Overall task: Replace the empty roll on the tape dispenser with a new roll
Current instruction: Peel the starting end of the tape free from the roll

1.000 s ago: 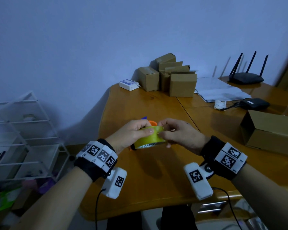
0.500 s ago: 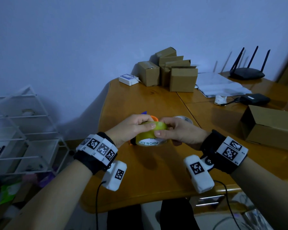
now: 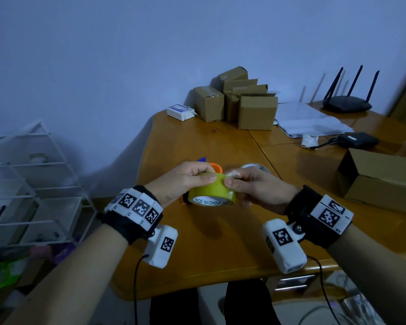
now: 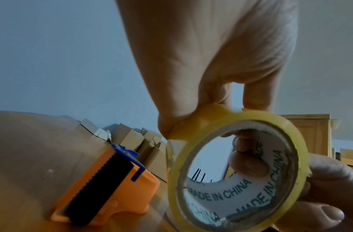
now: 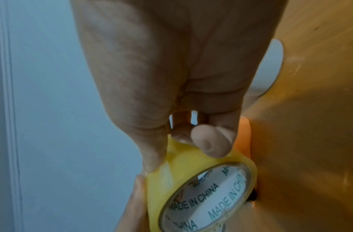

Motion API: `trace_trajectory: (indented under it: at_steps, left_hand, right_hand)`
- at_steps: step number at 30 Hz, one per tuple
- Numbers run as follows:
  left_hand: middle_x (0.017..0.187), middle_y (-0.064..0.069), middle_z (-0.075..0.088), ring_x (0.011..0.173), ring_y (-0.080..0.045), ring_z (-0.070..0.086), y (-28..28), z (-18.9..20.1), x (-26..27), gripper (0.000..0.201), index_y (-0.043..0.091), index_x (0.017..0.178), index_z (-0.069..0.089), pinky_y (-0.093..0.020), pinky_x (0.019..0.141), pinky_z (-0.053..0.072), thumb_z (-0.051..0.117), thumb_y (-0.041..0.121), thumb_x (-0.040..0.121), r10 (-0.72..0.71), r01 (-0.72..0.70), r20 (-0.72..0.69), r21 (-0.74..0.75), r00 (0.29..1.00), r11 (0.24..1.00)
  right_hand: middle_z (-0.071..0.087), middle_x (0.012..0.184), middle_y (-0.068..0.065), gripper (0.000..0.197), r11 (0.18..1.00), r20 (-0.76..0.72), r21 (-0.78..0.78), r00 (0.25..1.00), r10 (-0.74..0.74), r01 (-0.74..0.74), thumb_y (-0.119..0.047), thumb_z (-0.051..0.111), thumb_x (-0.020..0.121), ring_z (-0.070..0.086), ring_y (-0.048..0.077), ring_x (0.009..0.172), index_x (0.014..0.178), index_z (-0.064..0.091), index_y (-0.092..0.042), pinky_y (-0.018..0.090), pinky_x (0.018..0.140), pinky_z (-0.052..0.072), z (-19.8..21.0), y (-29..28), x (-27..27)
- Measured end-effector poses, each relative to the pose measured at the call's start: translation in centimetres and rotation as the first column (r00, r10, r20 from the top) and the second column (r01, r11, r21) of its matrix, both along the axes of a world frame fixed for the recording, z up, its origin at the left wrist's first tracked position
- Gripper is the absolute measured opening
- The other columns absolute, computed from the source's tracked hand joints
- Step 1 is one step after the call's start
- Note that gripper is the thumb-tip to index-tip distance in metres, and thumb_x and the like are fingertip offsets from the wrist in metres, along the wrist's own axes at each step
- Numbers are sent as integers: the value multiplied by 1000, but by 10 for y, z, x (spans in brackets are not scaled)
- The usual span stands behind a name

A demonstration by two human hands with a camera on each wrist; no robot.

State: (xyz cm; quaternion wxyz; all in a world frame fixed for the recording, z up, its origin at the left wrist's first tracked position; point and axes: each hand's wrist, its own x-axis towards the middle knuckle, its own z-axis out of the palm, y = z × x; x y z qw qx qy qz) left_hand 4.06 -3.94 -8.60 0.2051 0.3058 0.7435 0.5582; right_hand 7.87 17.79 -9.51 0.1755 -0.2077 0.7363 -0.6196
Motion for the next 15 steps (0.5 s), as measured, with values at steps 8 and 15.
trace_trajectory:
  at_steps: [8, 15]
  left_hand:
    - [88, -9, 60, 80, -16, 60, -3, -4, 0, 26, 1, 96, 60, -20, 72, 49, 57, 26, 89, 15, -16, 23, 44, 1000, 999]
    - [83, -3, 58, 75, -8, 57, -1, 0, 1, 26, 3, 92, 61, -16, 72, 44, 57, 29, 90, 33, -33, -29, 1, 999, 999]
  right_hand:
    - [44, 61, 1, 26, 996, 56, -84, 998, 19, -15, -18, 54, 97, 41, 19, 55, 72, 61, -17, 26, 55, 41, -2, 0, 0]
    - [49, 75, 5, 15, 990, 118, -108, 990, -73, 86, -2, 55, 96, 40, 9, 56, 109, 62, 0, 21, 50, 37, -5, -3, -4]
